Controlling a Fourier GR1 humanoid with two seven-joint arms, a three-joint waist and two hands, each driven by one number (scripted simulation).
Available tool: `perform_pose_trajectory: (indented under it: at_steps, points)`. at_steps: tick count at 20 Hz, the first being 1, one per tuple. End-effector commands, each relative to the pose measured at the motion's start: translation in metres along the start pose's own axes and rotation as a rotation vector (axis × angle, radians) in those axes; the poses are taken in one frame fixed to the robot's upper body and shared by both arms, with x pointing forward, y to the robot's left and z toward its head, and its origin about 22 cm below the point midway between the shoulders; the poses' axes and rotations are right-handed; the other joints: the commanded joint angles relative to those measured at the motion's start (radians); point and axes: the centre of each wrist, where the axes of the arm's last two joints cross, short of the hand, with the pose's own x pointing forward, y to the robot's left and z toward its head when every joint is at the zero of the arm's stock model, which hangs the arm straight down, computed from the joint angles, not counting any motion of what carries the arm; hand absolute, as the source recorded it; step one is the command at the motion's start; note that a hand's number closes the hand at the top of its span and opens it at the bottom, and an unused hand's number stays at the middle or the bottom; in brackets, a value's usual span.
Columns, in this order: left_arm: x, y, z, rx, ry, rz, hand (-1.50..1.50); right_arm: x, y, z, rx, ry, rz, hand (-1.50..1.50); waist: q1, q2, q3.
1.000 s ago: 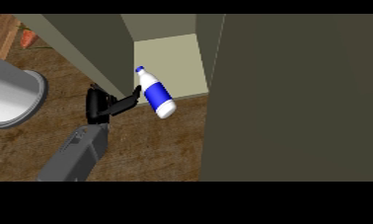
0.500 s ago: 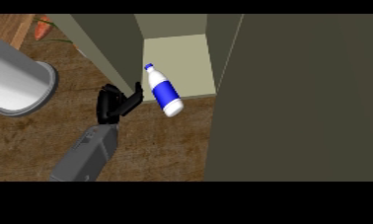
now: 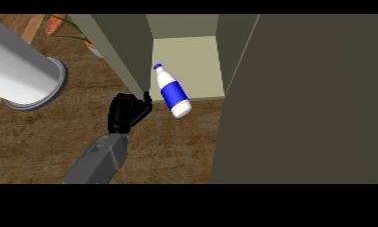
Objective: Pick up the bottled water, place it into the cabinet and close the cabinet
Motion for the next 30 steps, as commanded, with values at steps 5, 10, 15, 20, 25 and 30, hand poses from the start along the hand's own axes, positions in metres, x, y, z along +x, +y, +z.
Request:
perform_pose_trajectory:
  at_steps: [5, 10, 15, 20, 25, 30]
  points:
    - [0.042, -0.084, -0.006, -0.354, -0.224, 0.328, 1.50, 0.010, 0.021, 0.009, 0.091, 0.017, -0.013, 1.50, 0.022, -0.034, 0.006]
    - [0.016, -0.065, 0.022, -0.446, -0.205, 0.303, -1.50, 0.020, 0.033, 0.014, 0.059, 0.018, -0.014, 1.50, 0.056, -0.035, 0.007]
    - [0.029, -0.039, 0.027, -0.536, -0.197, 0.349, -1.50, 0.037, 0.043, 0.014, 0.096, 0.028, 0.053, 1.50, 0.077, -0.036, 0.008]
    - [0.032, 0.009, 0.061, -0.524, -0.201, 0.342, -1.50, 0.039, 0.067, 0.015, 0.211, 0.057, -0.005, 1.50, 0.088, -0.032, 0.008]
    - [0.047, 0.061, 0.089, -0.455, -0.245, 0.287, -1.50, 0.036, 0.088, 0.014, 0.259, 0.037, -0.086, 1.50, 0.095, -0.035, 0.007]
    - [0.058, 0.112, 0.112, -0.389, -0.272, 0.189, -1.50, 0.033, 0.108, 0.000, 0.311, 0.028, -0.155, 1.50, 0.097, -0.028, 0.006]
